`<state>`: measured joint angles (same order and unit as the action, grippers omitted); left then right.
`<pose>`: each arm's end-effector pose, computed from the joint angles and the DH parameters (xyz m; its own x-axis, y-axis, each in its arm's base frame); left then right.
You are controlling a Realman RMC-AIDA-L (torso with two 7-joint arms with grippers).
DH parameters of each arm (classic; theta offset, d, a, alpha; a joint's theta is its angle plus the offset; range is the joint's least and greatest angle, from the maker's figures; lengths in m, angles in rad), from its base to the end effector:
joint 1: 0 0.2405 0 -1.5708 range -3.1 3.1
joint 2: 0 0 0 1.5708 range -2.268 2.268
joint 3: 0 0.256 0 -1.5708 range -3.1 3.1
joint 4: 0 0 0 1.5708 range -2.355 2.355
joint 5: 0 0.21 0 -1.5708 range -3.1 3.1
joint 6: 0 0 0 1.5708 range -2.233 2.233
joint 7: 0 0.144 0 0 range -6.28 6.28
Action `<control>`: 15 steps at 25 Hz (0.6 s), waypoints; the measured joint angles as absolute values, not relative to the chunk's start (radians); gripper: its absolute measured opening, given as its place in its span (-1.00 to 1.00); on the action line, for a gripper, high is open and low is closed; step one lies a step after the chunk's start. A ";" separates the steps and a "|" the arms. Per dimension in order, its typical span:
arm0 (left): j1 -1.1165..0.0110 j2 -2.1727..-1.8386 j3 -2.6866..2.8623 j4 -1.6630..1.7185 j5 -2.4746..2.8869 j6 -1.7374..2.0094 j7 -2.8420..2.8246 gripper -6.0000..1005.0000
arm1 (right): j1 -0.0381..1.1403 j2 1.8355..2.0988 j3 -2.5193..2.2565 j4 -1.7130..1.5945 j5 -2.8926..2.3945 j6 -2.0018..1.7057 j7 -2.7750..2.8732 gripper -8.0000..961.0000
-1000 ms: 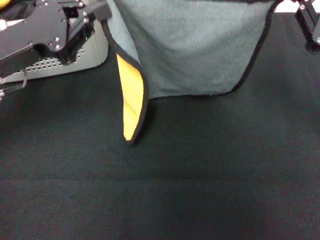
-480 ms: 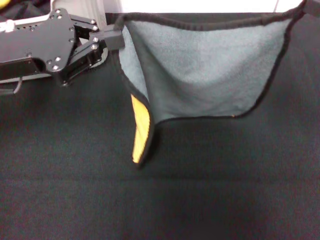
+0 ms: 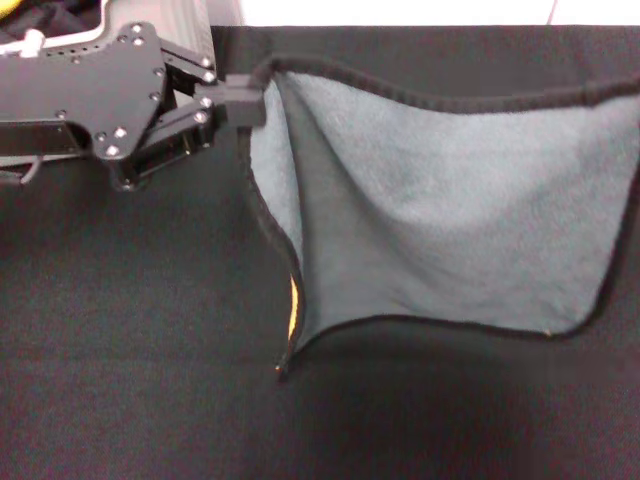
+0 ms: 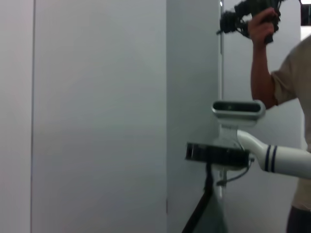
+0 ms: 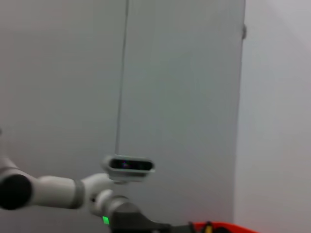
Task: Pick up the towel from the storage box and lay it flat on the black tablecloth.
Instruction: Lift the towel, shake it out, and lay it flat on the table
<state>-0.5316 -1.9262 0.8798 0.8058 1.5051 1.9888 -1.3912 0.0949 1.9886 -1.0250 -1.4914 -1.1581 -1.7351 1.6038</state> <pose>-0.1909 0.3124 0.0911 0.6965 -0.0112 0.7174 0.0120 -0.9996 -0.0273 0.1679 0.2473 0.1423 0.6603 0.1789 -0.7294 -0.1017 -0.9410 -0.3229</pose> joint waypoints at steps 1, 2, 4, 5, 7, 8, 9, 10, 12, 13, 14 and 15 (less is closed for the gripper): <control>-0.534 -1.924 0.884 0.808 1.510 1.989 -1.397 -0.95 | 0.093 1.989 -1.018 -1.492 -1.152 -1.760 1.617 -0.97; -0.535 -1.922 0.886 0.809 1.512 1.990 -1.399 -0.95 | 0.090 1.989 -1.013 -1.492 -1.144 -1.786 1.628 -0.97; -0.536 -1.920 0.889 0.810 1.512 1.990 -1.401 -0.95 | 0.076 1.990 -1.008 -1.493 -1.116 -1.831 1.635 -0.97; -0.536 -1.920 0.890 0.812 1.512 1.990 -1.401 -0.95 | 0.065 1.990 -1.005 -1.493 -1.099 -1.853 1.635 -0.97; -0.535 -1.918 0.897 0.821 1.512 1.993 -1.403 -0.95 | 0.046 1.990 -1.001 -1.493 -1.072 -1.883 1.635 -0.97; -0.533 -1.918 0.900 0.828 1.513 1.997 -1.405 -0.95 | 0.033 1.990 -0.997 -1.493 -1.058 -1.906 1.636 -0.97; -0.531 -1.918 0.902 0.834 1.513 2.005 -1.408 -0.95 | 0.023 1.990 -0.993 -1.493 -1.047 -1.923 1.636 -0.97; -0.525 -1.918 0.903 0.851 1.511 2.023 -1.420 -0.95 | 0.012 1.990 -0.990 -1.491 -1.034 -1.945 1.636 -0.97; -0.523 -1.918 0.903 0.861 1.509 2.028 -1.428 -0.95 | -0.002 1.992 -0.986 -1.487 -1.015 -1.977 1.637 -0.97; -0.521 -1.917 0.903 0.871 1.507 2.031 -1.438 -0.95 | -0.006 1.993 -0.986 -1.483 -1.008 -1.992 1.637 -0.97; -0.517 -1.917 0.904 0.883 1.507 2.031 -1.452 -0.95 | -0.010 1.995 -0.985 -1.476 -1.001 -2.010 1.637 -0.97; -0.516 -1.917 0.904 0.884 1.507 2.031 -1.456 -0.95 | -0.011 1.996 -0.985 -1.470 -0.997 -2.025 1.637 -0.97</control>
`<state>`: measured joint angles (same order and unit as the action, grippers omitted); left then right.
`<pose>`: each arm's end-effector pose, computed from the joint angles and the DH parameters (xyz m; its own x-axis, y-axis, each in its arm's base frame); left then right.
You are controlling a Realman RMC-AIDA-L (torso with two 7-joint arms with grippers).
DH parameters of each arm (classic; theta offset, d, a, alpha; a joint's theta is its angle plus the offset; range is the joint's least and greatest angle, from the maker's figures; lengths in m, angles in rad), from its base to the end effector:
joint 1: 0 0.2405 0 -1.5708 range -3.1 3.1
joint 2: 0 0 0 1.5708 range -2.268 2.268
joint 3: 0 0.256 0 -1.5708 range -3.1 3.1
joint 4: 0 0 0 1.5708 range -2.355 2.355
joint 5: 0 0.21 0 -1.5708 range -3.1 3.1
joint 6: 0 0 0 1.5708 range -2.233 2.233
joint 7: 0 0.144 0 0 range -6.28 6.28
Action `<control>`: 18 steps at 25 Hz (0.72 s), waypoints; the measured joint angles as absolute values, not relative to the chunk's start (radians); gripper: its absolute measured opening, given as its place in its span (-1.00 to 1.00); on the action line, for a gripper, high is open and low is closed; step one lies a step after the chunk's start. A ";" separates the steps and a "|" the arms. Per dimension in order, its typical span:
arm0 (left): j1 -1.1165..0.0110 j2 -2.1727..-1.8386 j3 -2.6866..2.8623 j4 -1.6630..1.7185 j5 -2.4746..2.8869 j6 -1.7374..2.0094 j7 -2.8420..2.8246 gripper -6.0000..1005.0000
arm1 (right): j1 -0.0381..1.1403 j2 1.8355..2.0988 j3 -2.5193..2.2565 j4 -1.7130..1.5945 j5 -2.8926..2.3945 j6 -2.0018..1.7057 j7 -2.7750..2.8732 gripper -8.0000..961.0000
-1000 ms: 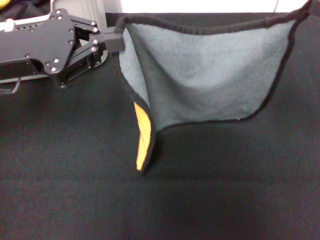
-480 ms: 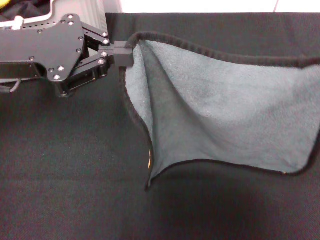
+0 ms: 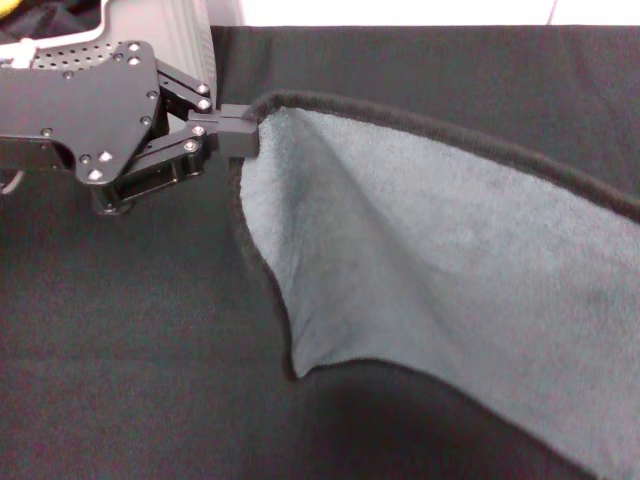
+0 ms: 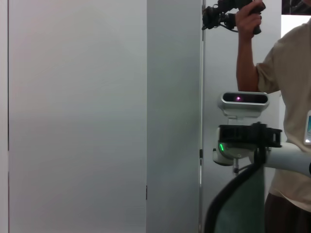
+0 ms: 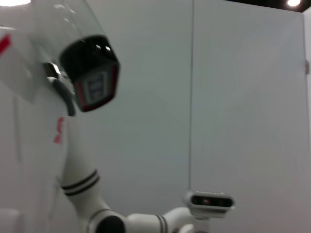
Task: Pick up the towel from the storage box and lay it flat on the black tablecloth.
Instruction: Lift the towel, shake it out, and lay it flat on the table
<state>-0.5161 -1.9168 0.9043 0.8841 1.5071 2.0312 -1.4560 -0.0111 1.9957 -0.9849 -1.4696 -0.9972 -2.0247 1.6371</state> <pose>-0.1866 0.3041 0.0979 0.7297 -0.0006 0.6838 -0.0211 -0.9995 0.0215 0.1828 0.1857 0.1523 0.5595 0.1585 -0.8135 0.0023 -0.9819 -0.1896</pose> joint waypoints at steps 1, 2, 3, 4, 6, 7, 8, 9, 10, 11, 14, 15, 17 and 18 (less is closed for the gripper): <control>-0.514 -1.917 0.905 0.886 1.507 2.031 -1.463 -0.95 | -0.011 1.996 -0.985 -1.457 -0.992 -2.044 1.637 -0.97; -0.511 -1.917 0.907 0.887 1.507 2.031 -1.466 -0.95 | -0.011 1.996 -0.985 -1.445 -0.986 -2.059 1.637 -0.97; -0.506 -1.917 0.909 0.887 1.506 2.031 -1.468 -0.95 | -0.010 1.996 -0.984 -1.430 -0.981 -2.072 1.637 -0.97; -0.499 -1.917 0.910 0.887 1.502 2.031 -1.468 -0.95 | -0.009 1.996 -0.984 -1.411 -0.975 -2.082 1.638 -0.97; -0.480 -1.916 0.914 0.887 1.489 2.032 -1.467 -0.95 | -0.006 1.997 -0.984 -1.374 -0.969 -2.090 1.637 -0.97; -0.469 -1.916 0.914 0.887 1.484 2.032 -1.464 -0.95 | -0.003 1.997 -0.984 -1.348 -0.969 -2.091 1.632 -0.97; -0.457 -1.916 0.915 0.887 1.480 2.032 -1.458 -0.95 | 0.000 1.997 -0.984 -1.325 -0.971 -2.091 1.628 -0.97; -0.450 -1.916 0.915 0.886 1.480 2.032 -1.453 -0.95 | 0.007 1.997 -0.980 -1.284 -0.981 -2.088 1.617 -0.97; -0.443 -1.918 0.915 0.883 1.482 2.032 -1.448 -0.95 | 0.018 1.996 -0.972 -1.244 -0.994 -2.086 1.607 -0.97; -0.441 -1.920 0.915 0.874 1.493 2.032 -1.439 -0.94 | 0.032 1.996 -0.958 -1.195 -1.014 -2.085 1.598 -0.97; -0.449 -1.927 0.914 0.859 1.524 2.026 -1.422 -0.94 | 0.077 1.996 -0.902 -1.091 -1.069 -2.088 1.585 -0.97; -0.458 -1.932 0.912 0.848 1.540 2.021 -1.408 -0.94 | 0.088 1.996 -0.887 -1.067 -1.086 -2.089 1.582 -0.97; -0.481 -1.942 0.909 0.810 1.565 2.007 -1.367 -0.94 | 0.118 1.994 -0.851 -1.012 -1.124 -2.089 1.568 -0.97; -0.491 -1.944 0.909 0.790 1.572 2.000 -1.346 -0.94 | 0.132 1.993 -0.833 -0.987 -1.143 -2.086 1.557 -0.97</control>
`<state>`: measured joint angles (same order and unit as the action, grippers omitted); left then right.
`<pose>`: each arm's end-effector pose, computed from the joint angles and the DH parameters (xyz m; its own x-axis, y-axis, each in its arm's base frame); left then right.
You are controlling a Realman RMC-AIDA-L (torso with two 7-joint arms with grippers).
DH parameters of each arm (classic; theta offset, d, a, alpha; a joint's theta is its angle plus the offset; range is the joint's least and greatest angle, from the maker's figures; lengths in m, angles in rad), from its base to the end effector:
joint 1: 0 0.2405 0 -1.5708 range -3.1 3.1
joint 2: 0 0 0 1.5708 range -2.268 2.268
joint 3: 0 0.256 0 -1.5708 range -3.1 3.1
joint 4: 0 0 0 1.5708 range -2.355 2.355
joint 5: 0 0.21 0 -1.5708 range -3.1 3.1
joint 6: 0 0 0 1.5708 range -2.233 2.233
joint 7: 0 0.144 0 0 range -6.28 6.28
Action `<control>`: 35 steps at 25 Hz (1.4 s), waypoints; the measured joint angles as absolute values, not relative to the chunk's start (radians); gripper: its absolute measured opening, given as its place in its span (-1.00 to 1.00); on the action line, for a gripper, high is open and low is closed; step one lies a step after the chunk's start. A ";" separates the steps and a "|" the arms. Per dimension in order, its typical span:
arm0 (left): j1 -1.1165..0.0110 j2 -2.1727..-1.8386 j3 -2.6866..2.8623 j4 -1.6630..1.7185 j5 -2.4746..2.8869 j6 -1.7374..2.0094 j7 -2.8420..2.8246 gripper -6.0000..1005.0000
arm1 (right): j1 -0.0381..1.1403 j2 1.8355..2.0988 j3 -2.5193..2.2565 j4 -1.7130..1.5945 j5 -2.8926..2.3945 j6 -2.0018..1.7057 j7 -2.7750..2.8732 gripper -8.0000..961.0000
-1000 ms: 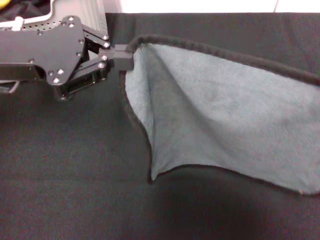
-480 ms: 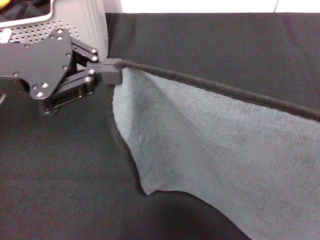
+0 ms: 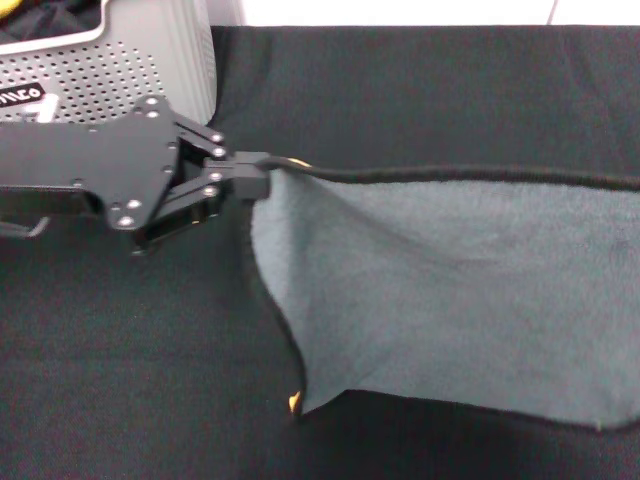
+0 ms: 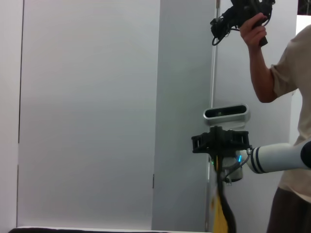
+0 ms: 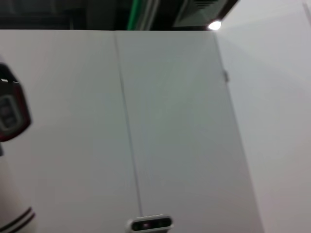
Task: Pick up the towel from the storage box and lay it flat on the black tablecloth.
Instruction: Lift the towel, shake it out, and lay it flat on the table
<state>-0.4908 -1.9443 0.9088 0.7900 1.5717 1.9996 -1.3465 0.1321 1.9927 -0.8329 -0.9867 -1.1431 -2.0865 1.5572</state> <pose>-0.2073 0.2974 0.0733 0.7302 0.0312 0.6825 0.0257 -0.9995 0.0181 0.2427 0.2175 0.1338 0.4404 -0.0219 -0.8975 -0.2463 -0.9643 -0.0974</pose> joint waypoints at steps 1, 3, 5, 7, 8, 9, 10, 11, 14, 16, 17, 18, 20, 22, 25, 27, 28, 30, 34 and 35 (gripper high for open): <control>-0.502 -1.947 0.909 0.769 1.581 1.990 -1.324 -0.94 | 0.142 1.992 -0.820 -0.968 -1.157 -2.084 1.548 -0.97; -0.531 -1.956 0.910 0.726 1.606 1.961 -1.275 -0.94 | 0.169 1.991 -0.792 -0.925 -1.195 -2.074 1.527 -0.97; -0.551 -1.965 0.911 0.702 1.633 1.932 -1.246 -0.94 | 0.194 1.990 -0.775 -0.892 -1.230 -2.058 1.504 -0.97; -0.575 -1.984 0.912 0.687 1.670 1.887 -1.216 -0.94 | 0.219 1.990 -0.767 -0.858 -1.259 -2.028 1.476 -0.97; -0.581 -1.991 0.912 0.687 1.683 1.869 -1.205 -0.94 | 0.241 1.989 -0.766 -0.828 -1.280 -1.996 1.446 -0.97; -0.589 -1.999 0.912 0.687 1.702 1.843 -1.191 -0.94 | 0.241 1.989 -0.766 -0.828 -1.280 -1.996 1.446 -0.97; -0.597 -2.007 0.912 0.689 1.718 1.819 -1.179 -0.94 | 0.256 1.989 -0.766 -0.810 -1.297 -1.974 1.427 -0.97; -0.605 -2.013 0.913 0.691 1.731 1.795 -1.168 -0.94 | 0.270 1.990 -0.765 -0.794 -1.310 -1.957 1.412 -0.97; -0.629 -2.021 0.912 0.688 1.757 1.739 -1.129 -0.94 | 0.307 1.993 -0.767 -0.758 -1.349 -1.903 1.370 -0.97; -0.643 -2.023 0.912 0.686 1.766 1.716 -1.098 -0.94 | 0.330 1.996 -0.772 -0.739 -1.369 -1.858 1.340 -0.97; -0.647 -2.023 0.912 0.685 1.767 1.708 -1.085 -0.94 | 0.340 1.998 -0.775 -0.730 -1.376 -1.831 1.322 -0.97; -0.651 -2.024 0.912 0.685 1.768 1.695 -1.064 -0.94 | 0.352 2.001 -0.777 -0.720 -1.383 -1.805 1.306 -0.97; -0.655 -2.024 0.911 0.686 1.767 1.675 -1.042 -0.94 | 0.372 2.006 -0.779 -0.699 -1.393 -1.762 1.277 -0.97; -0.662 -2.024 0.908 0.688 1.763 1.643 -1.031 -0.94 | 0.388 2.010 -0.780 -0.683 -1.397 -1.723 1.251 -0.97; -0.671 -2.025 0.905 0.687 1.761 1.599 -1.004 -0.94 | 0.410 2.013 -0.787 -0.665 -1.397 -1.664 1.214 -0.97; -0.675 -2.025 0.904 0.686 1.755 1.575 -0.972 -0.94 | 0.422 2.014 -0.791 -0.658 -1.397 -1.628 1.192 -0.97; -0.678 -2.026 0.904 0.685 1.751 1.565 -0.957 -0.94 | 0.431 2.015 -0.792 -0.650 -1.397 -1.611 1.182 -0.97; -0.684 -2.026 0.904 0.683 1.744 1.547 -0.936 -0.93 | 0.445 2.015 -0.792 -0.634 -1.397 -1.587 1.165 -0.97; -0.693 -2.033 0.904 0.682 1.737 1.505 -0.876 -0.93 | 0.465 2.016 -0.800 -0.617 -1.397 -1.530 1.135 -0.97; -0.694 -2.035 0.905 0.682 1.737 1.494 -0.868 -0.93 | 0.468 2.016 -0.802 -0.614 -1.397 -1.519 1.131 -0.97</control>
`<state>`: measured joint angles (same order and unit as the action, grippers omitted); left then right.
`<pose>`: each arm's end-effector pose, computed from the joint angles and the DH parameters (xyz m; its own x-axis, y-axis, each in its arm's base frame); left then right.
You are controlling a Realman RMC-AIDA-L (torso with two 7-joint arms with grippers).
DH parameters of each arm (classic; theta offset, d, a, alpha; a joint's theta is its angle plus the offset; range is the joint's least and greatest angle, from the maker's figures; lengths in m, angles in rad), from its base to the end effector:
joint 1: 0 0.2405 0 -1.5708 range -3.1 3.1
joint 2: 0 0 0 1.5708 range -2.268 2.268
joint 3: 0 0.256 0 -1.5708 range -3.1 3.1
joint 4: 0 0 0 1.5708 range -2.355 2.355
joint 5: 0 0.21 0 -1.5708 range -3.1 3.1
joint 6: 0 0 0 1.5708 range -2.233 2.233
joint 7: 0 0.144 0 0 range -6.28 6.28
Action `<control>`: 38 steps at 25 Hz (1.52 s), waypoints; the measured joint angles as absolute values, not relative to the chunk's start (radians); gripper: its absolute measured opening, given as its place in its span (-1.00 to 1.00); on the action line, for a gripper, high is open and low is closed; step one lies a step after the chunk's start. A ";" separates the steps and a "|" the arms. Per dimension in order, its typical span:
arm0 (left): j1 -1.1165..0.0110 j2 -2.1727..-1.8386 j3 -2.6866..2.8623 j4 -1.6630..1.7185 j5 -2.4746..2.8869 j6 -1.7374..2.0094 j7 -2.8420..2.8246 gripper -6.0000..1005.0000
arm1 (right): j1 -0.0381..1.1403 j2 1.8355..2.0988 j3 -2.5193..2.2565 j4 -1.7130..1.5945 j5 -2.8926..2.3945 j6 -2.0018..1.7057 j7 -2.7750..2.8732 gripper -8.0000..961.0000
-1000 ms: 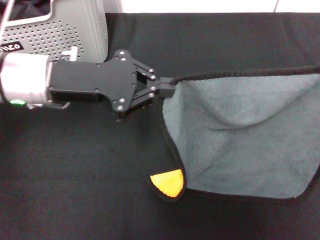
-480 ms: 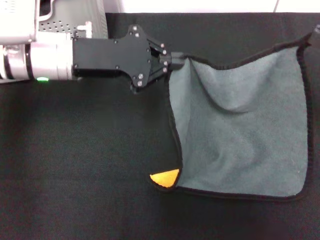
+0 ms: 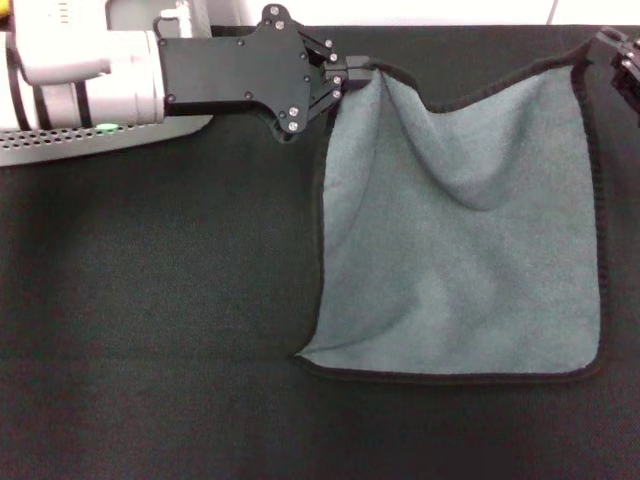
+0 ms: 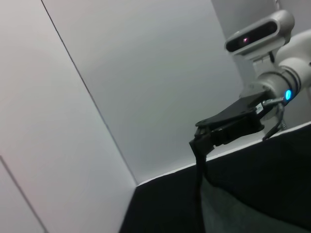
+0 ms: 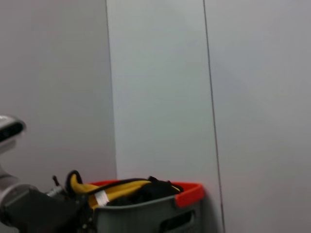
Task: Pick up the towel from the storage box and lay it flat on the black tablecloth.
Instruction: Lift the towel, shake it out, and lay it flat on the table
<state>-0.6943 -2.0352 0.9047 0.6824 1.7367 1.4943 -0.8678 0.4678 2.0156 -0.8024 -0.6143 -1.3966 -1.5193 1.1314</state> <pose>-0.1746 0.3830 0.0096 0.8323 -0.3774 0.4060 -0.1928 -0.8838 -0.4263 0.2460 0.3519 0.0595 0.6435 0.0385 -0.7645 -0.4257 -0.8121 -0.3992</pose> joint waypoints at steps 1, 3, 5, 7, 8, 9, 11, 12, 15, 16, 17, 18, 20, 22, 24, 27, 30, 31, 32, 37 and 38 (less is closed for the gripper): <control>-0.696 -2.039 0.907 0.681 1.737 1.479 -0.857 -0.93 | 0.473 2.016 -0.809 -0.609 -1.397 -1.502 1.124 -0.97; -0.700 -2.051 0.910 0.668 1.737 1.438 -0.822 -0.93 | 0.481 2.017 -0.816 -0.601 -1.397 -1.479 1.116 -0.97; -0.703 -2.064 0.910 0.645 1.737 1.395 -0.766 -0.93 | 0.488 2.018 -0.825 -0.591 -1.396 -1.454 1.107 -0.97; -0.703 -2.075 0.908 0.625 1.735 1.358 -0.712 -0.93 | 0.495 2.021 -0.838 -0.583 -1.395 -1.421 1.093 -0.97; -0.702 -2.082 0.907 0.621 1.734 1.341 -0.690 -0.93 | 0.496 2.022 -0.843 -0.581 -1.395 -1.409 1.086 -0.97; -0.700 -2.085 0.907 0.618 1.733 1.328 -0.674 -0.93 | 0.499 2.024 -0.847 -0.581 -1.395 -1.398 1.078 -0.97; -0.697 -2.089 0.907 0.607 1.722 1.301 -0.640 -0.93 | 0.502 2.025 -0.855 -0.575 -1.393 -1.380 1.063 -0.97; -0.695 -2.090 0.907 0.593 1.708 1.284 -0.614 -0.93 | 0.503 2.025 -0.860 -0.573 -1.391 -1.370 1.056 -0.97; -0.694 -2.090 0.907 0.558 1.669 1.253 -0.549 -0.93 | 0.505 2.026 -0.871 -0.569 -1.388 -1.326 1.043 -0.97; -0.692 -2.090 0.907 0.548 1.659 1.243 -0.530 -0.93 | 0.505 2.027 -0.871 -0.568 -1.388 -1.318 1.042 -0.97; -0.691 -2.090 0.907 0.537 1.647 1.229 -0.508 -0.93 | 0.506 2.027 -0.874 -0.564 -1.388 -1.301 1.038 -0.97; -0.688 -2.090 0.907 0.528 1.640 1.219 -0.493 -0.93 | 0.506 2.027 -0.876 -0.561 -1.388 -1.289 1.034 -0.97; -0.685 -2.090 0.906 0.510 1.624 1.196 -0.457 -0.93 | 0.506 2.027 -0.880 -0.553 -1.386 -1.271 1.020 -0.97; -0.683 -2.093 0.908 0.472 1.587 1.175 -0.396 -0.93 | 0.510 2.027 -0.881 -0.539 -1.386 -1.255 1.005 -0.97; -0.683 -2.094 0.910 0.446 1.564 1.163 -0.358 -0.93 | 0.517 2.027 -0.881 -0.521 -1.385 -1.238 0.992 -0.97; -0.684 -2.098 0.911 0.396 1.542 1.134 -0.290 -0.93 | 0.527 2.027 -0.881 -0.498 -1.385 -1.213 0.972 -0.97; -0.694 -2.101 0.911 0.355 1.539 1.093 -0.264 -0.93 | 0.541 2.028 -0.880 -0.464 -1.385 -1.192 0.930 -0.97; -0.702 -2.101 0.911 0.339 1.539 1.073 -0.263 -0.93 | 0.544 2.028 -0.880 -0.457 -1.384 -1.186 0.915 -0.97; -0.706 -2.102 0.911 0.329 1.539 1.064 -0.260 -0.92 | 0.546 2.028 -0.880 -0.450 -1.383 -1.181 0.897 -0.97; -0.717 -2.105 0.912 0.256 1.473 1.025 -0.163 -0.92 | 0.558 2.028 -0.880 -0.395 -1.332 -1.157 0.777 -0.97; -0.720 -2.106 0.913 0.238 1.446 1.014 -0.131 -0.92 | 0.558 2.028 -0.880 -0.390 -1.326 -1.151 0.762 -0.97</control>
